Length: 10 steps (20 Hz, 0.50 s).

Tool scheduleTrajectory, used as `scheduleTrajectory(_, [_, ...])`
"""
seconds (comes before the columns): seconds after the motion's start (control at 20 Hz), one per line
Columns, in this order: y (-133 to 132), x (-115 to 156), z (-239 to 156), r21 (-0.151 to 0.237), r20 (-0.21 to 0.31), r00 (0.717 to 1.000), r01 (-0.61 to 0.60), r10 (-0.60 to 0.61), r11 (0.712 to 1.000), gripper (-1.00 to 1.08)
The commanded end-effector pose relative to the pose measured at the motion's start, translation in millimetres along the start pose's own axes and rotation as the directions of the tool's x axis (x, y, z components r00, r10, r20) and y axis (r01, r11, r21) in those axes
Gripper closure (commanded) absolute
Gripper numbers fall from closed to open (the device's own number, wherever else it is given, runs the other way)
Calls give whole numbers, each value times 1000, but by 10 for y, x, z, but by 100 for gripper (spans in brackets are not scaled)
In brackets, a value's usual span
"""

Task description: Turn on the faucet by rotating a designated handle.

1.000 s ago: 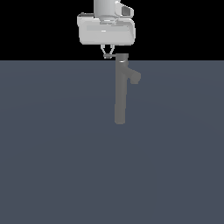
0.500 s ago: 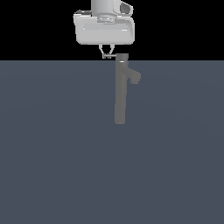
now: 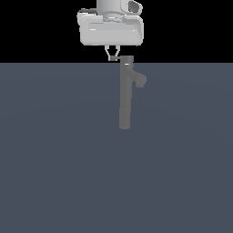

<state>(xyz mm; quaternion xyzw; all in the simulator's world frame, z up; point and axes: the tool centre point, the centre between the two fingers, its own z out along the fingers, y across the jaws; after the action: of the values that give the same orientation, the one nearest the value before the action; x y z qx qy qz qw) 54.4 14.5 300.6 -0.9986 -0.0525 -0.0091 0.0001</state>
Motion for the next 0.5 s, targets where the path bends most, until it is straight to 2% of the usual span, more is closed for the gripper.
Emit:
scheduleTrajectory(0.0, [68,-143,-6,0,14,1000,-8,8,1000,108])
scheduleTrajectory(0.3, [149,-336,-11,1,17,1000,-9,9,1000,108])
scheduleTrajectory(0.4, [89,-238,5,0,6,1000,2,-2,1000,108])
scheduleTrajectory(0.45, [148,-265,3,0,7,1000,1,-1,1000,108])
